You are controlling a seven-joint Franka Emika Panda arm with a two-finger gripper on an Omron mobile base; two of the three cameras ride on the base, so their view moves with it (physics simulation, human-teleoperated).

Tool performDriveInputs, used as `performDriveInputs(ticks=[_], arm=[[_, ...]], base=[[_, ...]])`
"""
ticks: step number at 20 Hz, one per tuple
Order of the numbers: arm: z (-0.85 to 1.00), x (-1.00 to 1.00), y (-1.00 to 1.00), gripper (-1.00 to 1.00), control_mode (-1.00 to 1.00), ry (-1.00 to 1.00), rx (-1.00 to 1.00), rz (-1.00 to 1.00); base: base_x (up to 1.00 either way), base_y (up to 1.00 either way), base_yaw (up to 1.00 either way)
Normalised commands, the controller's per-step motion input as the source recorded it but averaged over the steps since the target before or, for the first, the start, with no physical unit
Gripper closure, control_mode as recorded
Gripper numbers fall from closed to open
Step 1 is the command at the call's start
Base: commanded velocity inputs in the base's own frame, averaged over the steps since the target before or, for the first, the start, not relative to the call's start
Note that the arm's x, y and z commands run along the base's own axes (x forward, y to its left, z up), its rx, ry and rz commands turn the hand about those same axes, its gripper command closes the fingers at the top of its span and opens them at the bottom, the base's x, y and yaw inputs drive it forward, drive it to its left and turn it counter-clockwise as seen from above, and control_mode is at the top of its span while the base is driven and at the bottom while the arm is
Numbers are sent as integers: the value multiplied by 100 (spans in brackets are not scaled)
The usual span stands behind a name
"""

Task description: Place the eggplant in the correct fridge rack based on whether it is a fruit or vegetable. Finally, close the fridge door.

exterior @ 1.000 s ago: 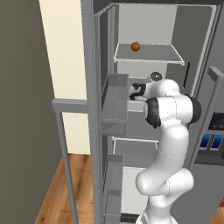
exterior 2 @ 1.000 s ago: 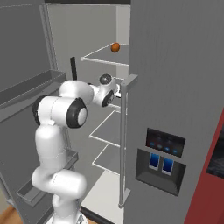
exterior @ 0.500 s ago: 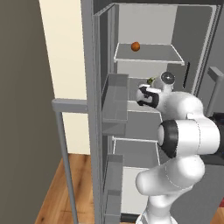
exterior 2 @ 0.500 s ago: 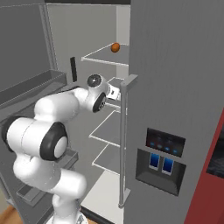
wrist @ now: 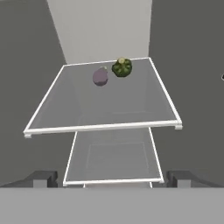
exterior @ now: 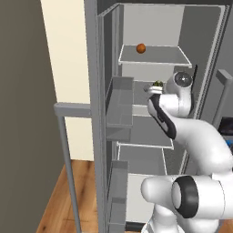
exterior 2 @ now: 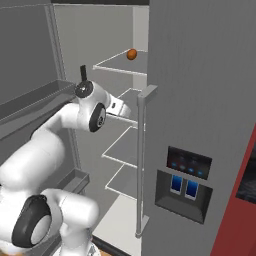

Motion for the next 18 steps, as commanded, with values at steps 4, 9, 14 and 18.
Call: performDriveInputs(ticks=[4, 9, 14, 18], arm=[[2, -100, 1, -100, -100, -9, 1, 0], [26, -95, 0, -100, -100, 2, 8, 1], [10, -16, 0, -100, -100, 6, 1, 4], [0, -19, 0, -100, -100, 0, 0, 0]], base=[[0, 0, 0], [0, 0, 0], [0, 0, 0], [0, 0, 0]])
